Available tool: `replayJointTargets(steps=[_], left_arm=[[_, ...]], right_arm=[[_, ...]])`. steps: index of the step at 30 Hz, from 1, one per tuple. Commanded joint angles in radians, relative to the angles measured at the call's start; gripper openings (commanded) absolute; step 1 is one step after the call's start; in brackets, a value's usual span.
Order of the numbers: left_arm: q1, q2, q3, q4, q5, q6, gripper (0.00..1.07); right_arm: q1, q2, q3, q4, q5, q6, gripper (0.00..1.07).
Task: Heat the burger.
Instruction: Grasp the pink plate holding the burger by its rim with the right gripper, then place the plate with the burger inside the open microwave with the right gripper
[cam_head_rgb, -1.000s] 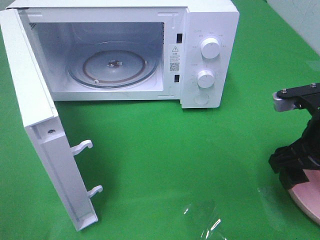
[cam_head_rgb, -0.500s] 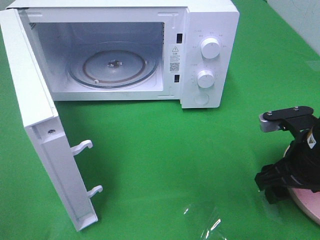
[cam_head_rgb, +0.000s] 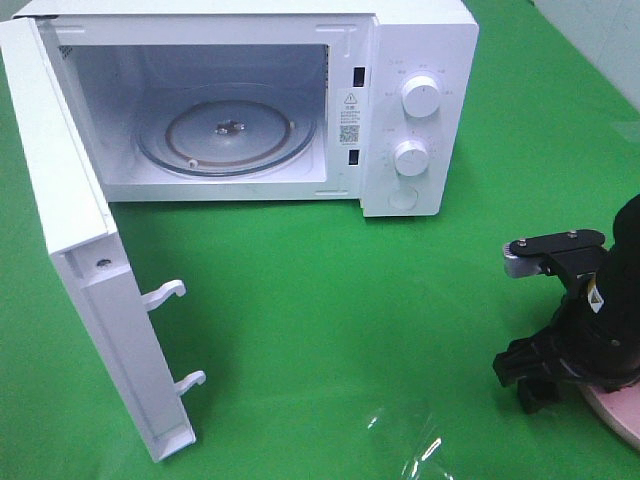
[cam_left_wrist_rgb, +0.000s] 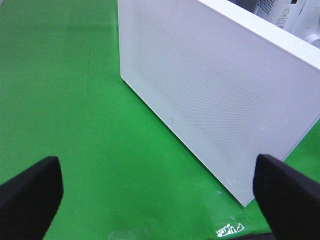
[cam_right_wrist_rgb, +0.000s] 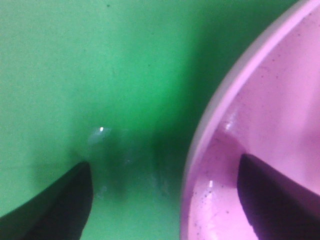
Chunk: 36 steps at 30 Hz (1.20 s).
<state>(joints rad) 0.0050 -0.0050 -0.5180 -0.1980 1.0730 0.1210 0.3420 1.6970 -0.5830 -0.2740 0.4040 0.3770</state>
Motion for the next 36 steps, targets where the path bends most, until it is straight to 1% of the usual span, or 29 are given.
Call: replayJointTargets(steps=[1,2,3,4,5,6,7,8,10,11,12,20,22,28,30,31,34,36], left_arm=[[0.002,-0.004,0.003,-0.011,-0.003,0.000,0.95],[0.002,-0.004,0.003,-0.011,-0.003,0.000,0.95],[0.002,-0.004,0.003,-0.011,-0.003,0.000,0.95],[0.002,-0.004,0.003,-0.011,-0.003,0.000,0.95],[0.002,-0.004,0.003,-0.011,-0.003,0.000,0.95],[0.002,-0.004,0.003,-0.011,-0.003,0.000,0.95],[0.002,-0.004,0.003,-0.011,-0.003,0.000,0.95],[0.002,-0.004,0.003,-0.011,-0.003,0.000,0.95],[0.002,-0.004,0.003,-0.011,-0.003,0.000,0.95],[0.002,-0.004,0.003,-0.011,-0.003,0.000,0.95],[0.002,-0.004,0.003,-0.011,-0.003,0.000,0.95],[0.002,-0.004,0.003,-0.011,-0.003,0.000,0.95],[0.002,-0.004,0.003,-0.011,-0.003,0.000,0.95],[0.002,-0.004,0.003,-0.011,-0.003,0.000,0.95],[0.002,-0.004,0.003,-0.011,-0.003,0.000,0.95],[0.002,-0.004,0.003,-0.011,-0.003,0.000,0.95],[0.002,-0.004,0.003,-0.011,-0.003,0.000,0.95],[0.002,-0.004,0.003,-0.011,-0.003,0.000,0.95]], right_arm=[[-0.002,0.022,0.008,-0.045,-0.010,0.035,0.73],[-0.002,0.022,0.008,-0.045,-0.009,0.041,0.68],[-0.002,0.022,0.008,-0.045,-0.006,0.041,0.60],[-0.002,0.022,0.008,-0.045,-0.006,0.041,0.60],[-0.002,0.022,0.008,-0.045,-0.006,0.041,0.47],[-0.002,0.022,0.008,-0.045,-0.006,0.041,0.47],[-0.002,0.022,0.008,-0.045,-0.006,0.041,0.41],[-0.002,0.022,0.008,-0.045,-0.006,0.041,0.41],[-0.002,0.022,0.008,-0.074,-0.008,0.040,0.10],[-0.002,0.022,0.008,-0.074,-0.008,0.040,0.10],[-0.002,0.022,0.008,-0.087,-0.006,0.040,0.00],[-0.002,0.022,0.008,-0.088,-0.004,0.042,0.00],[-0.002,0.009,-0.010,-0.092,0.046,0.042,0.00],[-0.002,-0.030,-0.015,-0.098,0.093,0.047,0.00],[0.001,-0.043,-0.015,-0.115,0.115,0.061,0.00],[0.001,-0.058,-0.015,-0.143,0.138,0.089,0.00],[0.001,-0.067,-0.015,-0.152,0.145,0.098,0.00],[0.001,-0.106,-0.015,-0.176,0.182,0.113,0.00]])
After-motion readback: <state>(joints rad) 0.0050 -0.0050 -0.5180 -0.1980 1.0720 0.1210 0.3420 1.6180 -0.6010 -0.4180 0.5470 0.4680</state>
